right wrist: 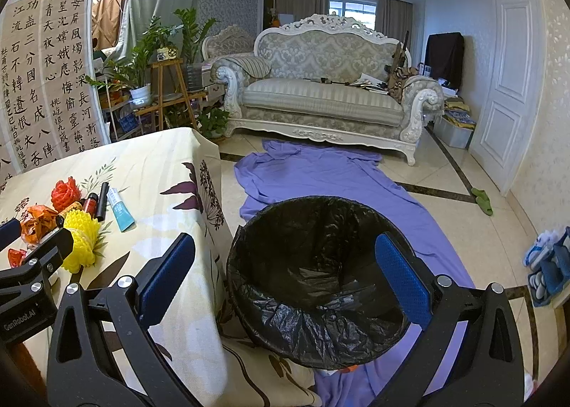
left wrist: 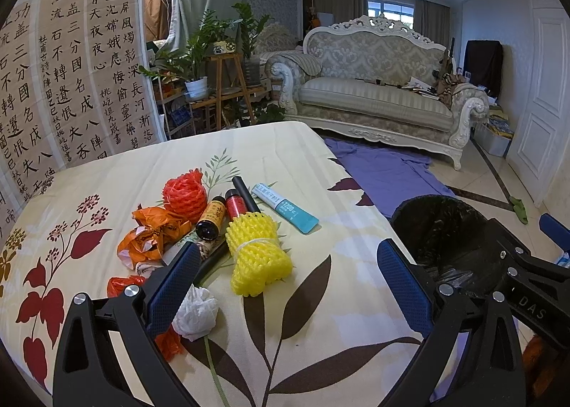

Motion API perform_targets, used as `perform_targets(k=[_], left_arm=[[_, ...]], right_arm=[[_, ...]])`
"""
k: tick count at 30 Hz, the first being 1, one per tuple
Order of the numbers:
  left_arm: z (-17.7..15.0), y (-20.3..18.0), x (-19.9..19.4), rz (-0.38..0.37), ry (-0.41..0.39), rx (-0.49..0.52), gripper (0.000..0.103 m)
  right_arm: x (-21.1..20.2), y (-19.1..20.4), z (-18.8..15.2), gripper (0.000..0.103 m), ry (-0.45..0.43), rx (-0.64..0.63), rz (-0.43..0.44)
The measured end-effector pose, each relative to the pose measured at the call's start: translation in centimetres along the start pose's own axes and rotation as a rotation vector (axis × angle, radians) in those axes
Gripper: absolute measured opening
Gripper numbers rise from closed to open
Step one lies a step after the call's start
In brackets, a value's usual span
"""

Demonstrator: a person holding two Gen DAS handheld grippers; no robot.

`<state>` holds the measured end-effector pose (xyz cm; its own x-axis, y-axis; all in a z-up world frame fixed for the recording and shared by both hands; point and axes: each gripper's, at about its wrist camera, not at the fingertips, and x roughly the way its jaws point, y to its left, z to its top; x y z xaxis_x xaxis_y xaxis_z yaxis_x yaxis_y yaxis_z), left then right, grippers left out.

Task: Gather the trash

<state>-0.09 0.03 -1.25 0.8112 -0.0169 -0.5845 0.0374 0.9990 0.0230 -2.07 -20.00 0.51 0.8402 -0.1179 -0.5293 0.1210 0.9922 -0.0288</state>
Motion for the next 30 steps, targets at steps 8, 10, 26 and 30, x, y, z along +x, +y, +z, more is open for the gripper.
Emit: perform_targets(k=[8,10,26,30], left_arm=[[-0.3,-0.2,-0.4,-0.016,0.014,0.008,0.096],[-0.3,-0.1,-0.7,-0.020,0.018,0.009,0.096],[-1.2,5.4,-2.8,0.059,0.080,-0.041,0.070],[-2.0,7.7,-3.0,0.094,0.101,-0.088,0.070]], right_arm=[[0.4,-0.6,-0.5,0.099,0.013,0.010,0.005],[0.3,-0.5,-0.7,0.099,0.018,0.013,0.014],[-0.4,4.2,-1.5,0.080,0.068,-0.038,0.123],[-0.2,5.2,-1.6,0.079,0.086,-0.055,0.149]])
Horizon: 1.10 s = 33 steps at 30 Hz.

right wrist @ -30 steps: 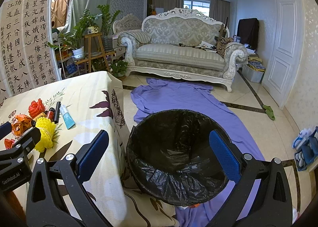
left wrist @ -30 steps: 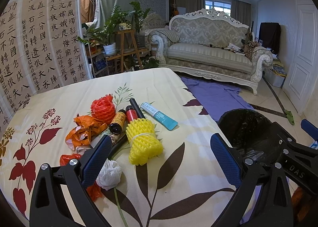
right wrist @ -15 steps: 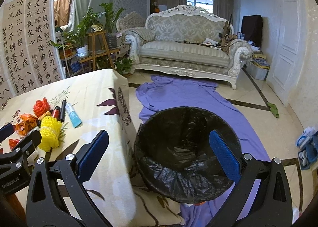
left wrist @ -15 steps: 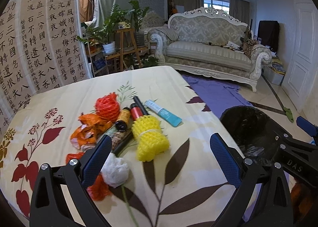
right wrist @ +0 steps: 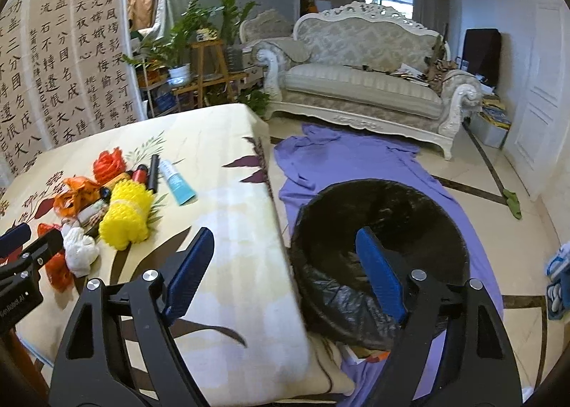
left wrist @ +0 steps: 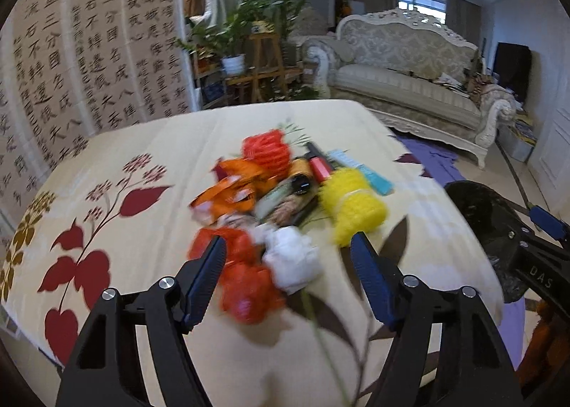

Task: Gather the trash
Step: 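Grasp the red plastic bag with the left tool while the right tool grasps the white tissue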

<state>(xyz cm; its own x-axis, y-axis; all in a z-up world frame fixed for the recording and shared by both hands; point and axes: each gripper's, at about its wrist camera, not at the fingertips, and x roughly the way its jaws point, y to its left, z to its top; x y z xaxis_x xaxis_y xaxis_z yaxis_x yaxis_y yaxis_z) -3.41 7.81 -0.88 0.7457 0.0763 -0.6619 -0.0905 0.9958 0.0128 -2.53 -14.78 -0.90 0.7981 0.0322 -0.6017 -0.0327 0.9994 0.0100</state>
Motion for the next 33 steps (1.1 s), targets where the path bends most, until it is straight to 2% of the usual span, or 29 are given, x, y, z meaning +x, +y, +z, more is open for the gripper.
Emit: perform_targets(k=[6,20,22,25,29,30,33], left_arm=[[-0.5,2.7,1.2,0.042,0.044,-0.057,0.070],[-1.1,5.2,3.6,0.041,0.093,-0.095,0.070],[-1.1,5.0,3.8,0.039,0.094,-0.084,0.062],[-1.2,5.1,4.1,-0.018,0.107,-0.090,0.052],[-1.3,5.2,3.8,-0.024,0.098,-0.075,0.045],[-1.4,5.4,3.6,-0.026,0.099,-0.080,0.041],[-1.5,6.2,3.0,-0.020,0.097,-0.091,0.040]], right_arm=[[0.5,2.1,0.1,0.079,0.017,-0.036,0.042],[1.4,5.3,0.6,0.079,0.044,-0.093,0.094],[1.4,5.8,0.7,0.079,0.040,-0.105,0.099],[1.2,6.4,0.7,0.079,0.034,-0.117,0.109],[1.0,7.3,0.8,0.079,0.031,-0.132,0.120],[0.9,7.6,0.9,0.079,0.030,-0.136,0.124],[0.6,8.5,1.0,0.079,0.027,-0.153,0.140]])
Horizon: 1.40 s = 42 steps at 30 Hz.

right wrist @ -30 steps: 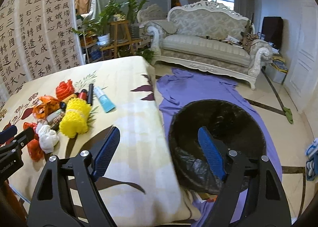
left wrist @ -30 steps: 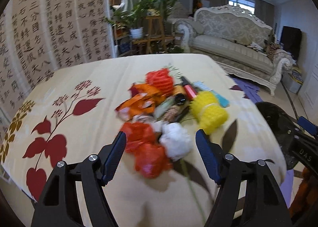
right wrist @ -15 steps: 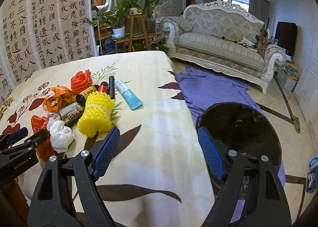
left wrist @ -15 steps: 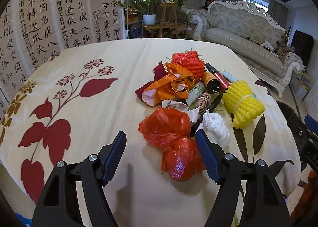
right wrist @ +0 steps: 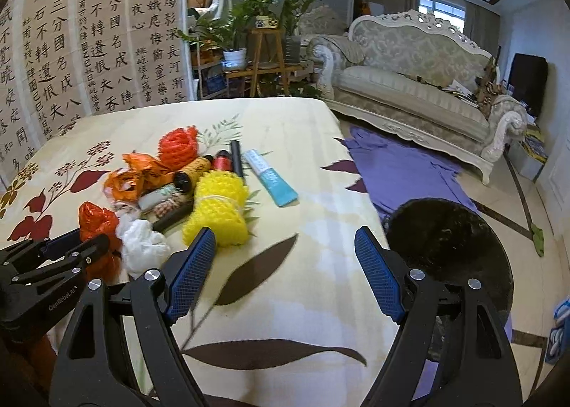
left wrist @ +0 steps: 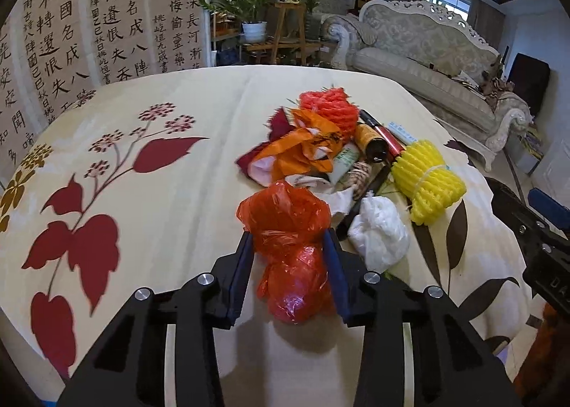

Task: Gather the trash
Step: 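Grasp the red plastic bag with the left tool while the right tool grasps the white tissue, then carry both items over the black bin and open both tools to drop them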

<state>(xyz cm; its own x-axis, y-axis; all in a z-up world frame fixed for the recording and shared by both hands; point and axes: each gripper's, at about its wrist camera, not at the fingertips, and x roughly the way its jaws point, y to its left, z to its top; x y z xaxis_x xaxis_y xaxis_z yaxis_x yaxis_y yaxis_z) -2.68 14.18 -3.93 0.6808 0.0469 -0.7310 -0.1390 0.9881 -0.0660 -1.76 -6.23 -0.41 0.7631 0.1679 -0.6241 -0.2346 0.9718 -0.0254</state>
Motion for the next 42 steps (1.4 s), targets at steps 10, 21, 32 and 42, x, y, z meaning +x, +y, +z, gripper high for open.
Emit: perform_targets(k=[10,21,32,42], left_arm=[[-0.1,4.9,-0.8,0.088,-0.018,-0.059,0.040],[-0.6,7.5,-0.6,0.108,-0.021,-0.094,0.040],[-0.6,6.6,-1.6,0.086,-0.048,-0.093,0.035],[0.7,2.1,-3.4,-0.002,-0.105,-0.039,0.035]], right_arm=[[-0.2,5.2,0.9,0.071,-0.004,-0.086,0.106],[1.8,10.3,-0.3,0.057,0.060,-0.184,0.177],[2.1,9.7,-1.1,0.027,0.081,-0.183,0.212],[-1.7,4.7,0.4,0.026,-0.015,-0.090,0.182]])
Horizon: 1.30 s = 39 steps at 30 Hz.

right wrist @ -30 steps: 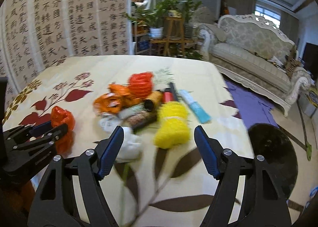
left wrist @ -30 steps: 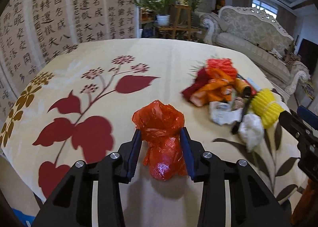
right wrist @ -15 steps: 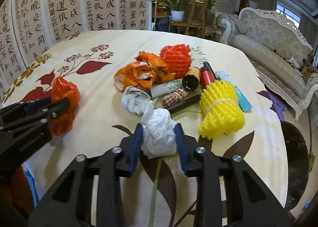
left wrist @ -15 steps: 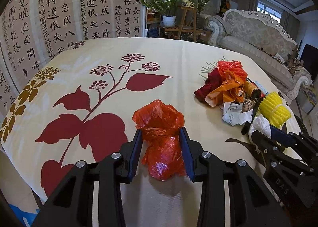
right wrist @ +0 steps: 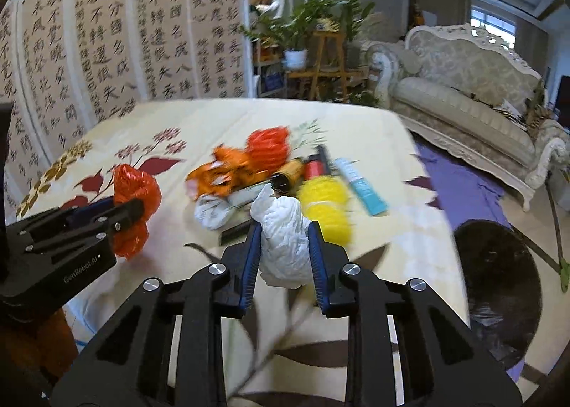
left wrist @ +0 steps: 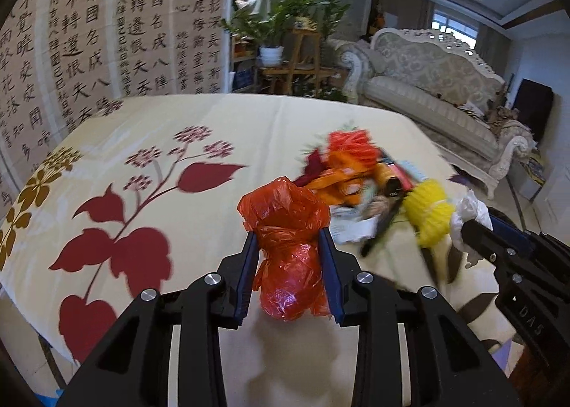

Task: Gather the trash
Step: 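Carry both items over the black bin and open both tools to drop them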

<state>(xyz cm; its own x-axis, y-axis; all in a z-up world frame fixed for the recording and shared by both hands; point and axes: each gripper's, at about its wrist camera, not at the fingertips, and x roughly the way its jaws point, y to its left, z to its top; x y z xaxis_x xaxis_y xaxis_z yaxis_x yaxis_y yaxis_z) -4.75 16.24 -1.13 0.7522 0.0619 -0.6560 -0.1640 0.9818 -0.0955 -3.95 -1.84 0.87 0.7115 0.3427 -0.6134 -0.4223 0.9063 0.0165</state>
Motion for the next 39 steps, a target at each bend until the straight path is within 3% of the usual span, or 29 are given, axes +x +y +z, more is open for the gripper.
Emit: perform_targets(k=[11,24,29,39], left_arm=[[1.6,-8.1,-0.5,-0.157,-0.051,0.110,0.034],[1.6,-20.3,2.1,-0.317,-0.047,0.269,0.034],[1.1,-24.2,3.8,-0.341,-0.023,0.315,0.034],[0.2,-29.1,6.8,-0.313,0.021,0.366,0.034]], right_arm=[[-3.4,-8.4,-0.8,0.026,-0.070,0.128,-0.199],[-4.6,-19.5,-4.2,0.026,-0.068,0.285,-0.398],[-4.0,-22.6,-5.5,0.026,-0.063,0.328,-0.423],[-2.8,-26.7,-6.8,0.026,-0.046,0.377,-0.436]])
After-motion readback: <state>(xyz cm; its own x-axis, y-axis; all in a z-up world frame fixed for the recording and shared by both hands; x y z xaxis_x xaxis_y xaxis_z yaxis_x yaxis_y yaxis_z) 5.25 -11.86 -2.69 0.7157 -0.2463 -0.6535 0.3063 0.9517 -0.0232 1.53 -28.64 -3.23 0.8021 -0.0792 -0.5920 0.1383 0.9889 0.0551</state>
